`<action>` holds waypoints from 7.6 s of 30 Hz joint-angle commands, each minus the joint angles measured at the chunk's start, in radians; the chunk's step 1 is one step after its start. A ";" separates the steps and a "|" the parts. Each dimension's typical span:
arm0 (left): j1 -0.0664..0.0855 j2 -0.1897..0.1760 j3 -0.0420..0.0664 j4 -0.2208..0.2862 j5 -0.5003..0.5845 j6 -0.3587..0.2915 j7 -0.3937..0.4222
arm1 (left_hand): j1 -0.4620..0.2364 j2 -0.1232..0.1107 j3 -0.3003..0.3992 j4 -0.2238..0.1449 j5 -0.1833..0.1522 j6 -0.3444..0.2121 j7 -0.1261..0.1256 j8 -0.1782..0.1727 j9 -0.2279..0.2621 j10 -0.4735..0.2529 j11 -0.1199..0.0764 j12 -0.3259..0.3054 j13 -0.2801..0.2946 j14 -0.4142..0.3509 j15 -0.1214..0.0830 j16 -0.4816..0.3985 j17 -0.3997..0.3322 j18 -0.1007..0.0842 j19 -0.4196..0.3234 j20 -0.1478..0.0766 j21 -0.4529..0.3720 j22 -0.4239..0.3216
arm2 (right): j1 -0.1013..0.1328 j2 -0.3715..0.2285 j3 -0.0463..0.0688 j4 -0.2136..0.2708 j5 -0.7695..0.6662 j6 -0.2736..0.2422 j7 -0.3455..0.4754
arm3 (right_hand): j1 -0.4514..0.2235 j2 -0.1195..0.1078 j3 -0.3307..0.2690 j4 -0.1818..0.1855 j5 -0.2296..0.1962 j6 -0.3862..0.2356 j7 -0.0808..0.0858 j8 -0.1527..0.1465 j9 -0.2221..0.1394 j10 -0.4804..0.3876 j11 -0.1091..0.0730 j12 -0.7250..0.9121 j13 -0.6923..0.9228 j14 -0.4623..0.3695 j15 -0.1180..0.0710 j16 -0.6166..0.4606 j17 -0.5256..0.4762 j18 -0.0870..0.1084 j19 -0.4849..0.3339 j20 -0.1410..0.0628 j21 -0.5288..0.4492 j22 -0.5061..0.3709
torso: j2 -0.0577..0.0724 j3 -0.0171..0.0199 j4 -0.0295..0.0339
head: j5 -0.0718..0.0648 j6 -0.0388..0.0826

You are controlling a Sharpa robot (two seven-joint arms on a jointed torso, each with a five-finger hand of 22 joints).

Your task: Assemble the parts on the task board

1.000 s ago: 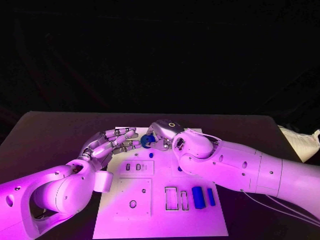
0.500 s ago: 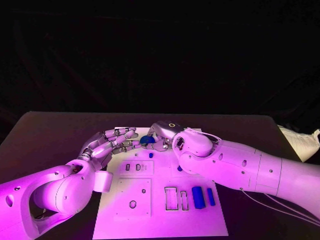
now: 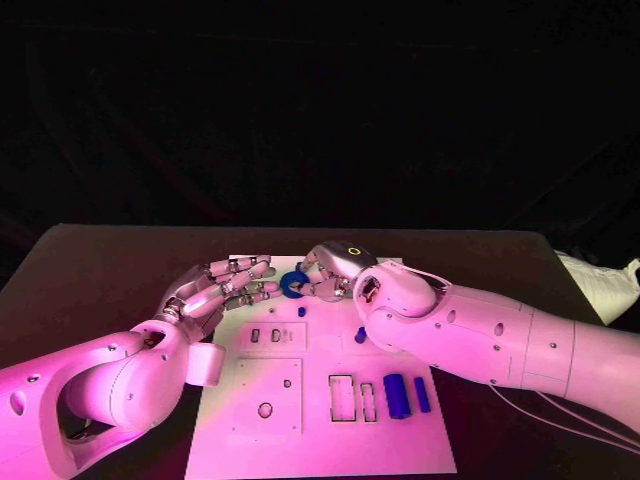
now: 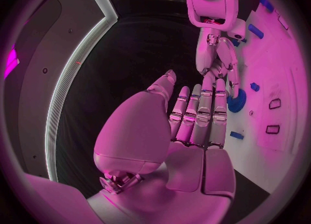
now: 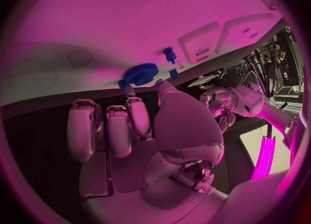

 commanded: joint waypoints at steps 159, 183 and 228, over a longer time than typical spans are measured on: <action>-0.002 0.017 0.000 -0.134 0.003 0.044 0.012 | 0.005 0.010 0.004 -0.013 -0.004 -0.007 0.017 -0.008 -0.001 -0.006 0.002 -0.005 -0.001 0.009 0.001 -0.012 0.001 0.012 0.007 0.002 0.004 -0.003 | -0.123 0.014 -0.001 0.122 0.063 0.131 0.007 | 0.230 0.059 0.167 -0.212 -0.188 0.154 -0.048 0.046 0.039 -0.008 -0.045 -0.067 0.027 0.075 -0.033 0.004 0.123 -0.015 0.008 -0.031 0.014 0.027 | -0.068 -0.0027 -0.0222 | 0.081 -0.072; -0.002 0.018 0.000 -0.131 0.003 0.045 0.009 | 0.005 0.010 0.004 -0.013 -0.004 -0.007 0.017 -0.008 -0.001 -0.006 0.002 -0.005 -0.001 0.009 0.001 -0.012 0.001 0.012 0.007 0.002 0.004 -0.003 | -0.132 0.023 -0.008 0.117 0.022 0.184 -0.051 | 0.193 0.029 0.162 -0.208 -0.186 0.139 -0.041 0.035 0.037 -0.017 -0.039 -0.091 0.014 0.075 -0.029 0.000 0.117 -0.015 0.007 -0.028 0.011 0.023 | -0.067 -0.0020 -0.0235 | 0.089 -0.089; -0.002 0.020 0.000 -0.147 -0.021 0.053 -0.043 | -0.011 0.013 0.012 -0.024 -0.005 0.016 -0.001 -0.004 0.002 0.038 -0.024 0.006 0.004 0.154 -0.043 0.046 0.048 0.015 0.126 -0.040 0.075 0.024 | -0.141 -0.040 0.003 0.210 0.058 -0.111 0.058 | 0.089 -0.074 0.058 -0.118 -0.191 -0.004 0.003 -0.005 -0.008 -0.089 0.001 -0.235 -0.084 0.069 0.005 -0.019 0.095 -0.011 -0.002 0.004 -0.002 0.006 | -0.068 -0.0016 -0.0246 | 0.081 -0.085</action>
